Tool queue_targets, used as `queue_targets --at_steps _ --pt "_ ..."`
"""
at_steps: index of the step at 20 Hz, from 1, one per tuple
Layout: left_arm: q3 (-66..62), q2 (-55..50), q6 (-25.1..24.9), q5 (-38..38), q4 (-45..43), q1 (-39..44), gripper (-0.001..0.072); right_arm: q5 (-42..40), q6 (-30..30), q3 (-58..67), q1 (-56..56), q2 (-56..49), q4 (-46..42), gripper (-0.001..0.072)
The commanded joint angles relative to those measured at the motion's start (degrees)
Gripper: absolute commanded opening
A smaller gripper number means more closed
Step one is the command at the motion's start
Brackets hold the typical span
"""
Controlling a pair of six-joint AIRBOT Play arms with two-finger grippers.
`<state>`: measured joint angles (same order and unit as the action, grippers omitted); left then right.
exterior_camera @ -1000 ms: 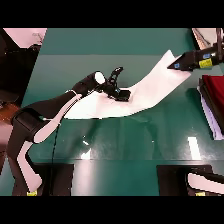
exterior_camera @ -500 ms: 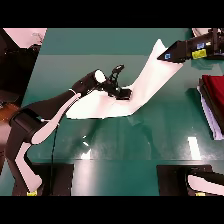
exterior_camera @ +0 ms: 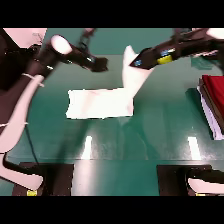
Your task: Fold the shirts.
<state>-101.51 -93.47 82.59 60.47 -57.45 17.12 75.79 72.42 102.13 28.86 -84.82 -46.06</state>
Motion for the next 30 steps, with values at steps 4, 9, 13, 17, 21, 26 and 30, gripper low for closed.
queue_targets --at_steps 4,9,13,17,21,26,30 --pt "-2.54 14.99 -0.15 5.55 -6.91 -14.23 0.0026 -15.02 -3.93 12.33 16.79 -19.12 0.04 0.0023" --pt "-2.54 21.88 -0.55 7.58 -7.37 -20.41 0.0026 -18.58 -3.96 15.47 21.33 -29.0 11.17 0.041" --pt "-2.51 22.29 -0.55 11.13 -7.96 -20.57 0.0026 -5.27 -3.89 8.46 15.43 -23.76 10.25 0.0359" --pt "-2.49 22.29 -0.55 12.81 -7.96 -20.57 0.0026 -2.12 -0.07 -4.33 6.73 -13.53 -4.66 0.0359" --pt "-1.27 22.27 -0.55 12.76 -7.96 -20.57 0.0026 -4.04 3.28 -19.04 -3.56 -5.03 -7.56 0.0363" --pt "2.84 22.27 -0.55 11.06 -7.65 -20.55 0.0026 -10.99 3.23 -32.76 -10.73 -2.82 -3.72 0.0717" --pt "3.19 22.27 -0.59 9.84 -7.28 -20.57 0.0026 -15.63 -1.88 -37.13 -9.9 -8.24 9.51 0.0688"
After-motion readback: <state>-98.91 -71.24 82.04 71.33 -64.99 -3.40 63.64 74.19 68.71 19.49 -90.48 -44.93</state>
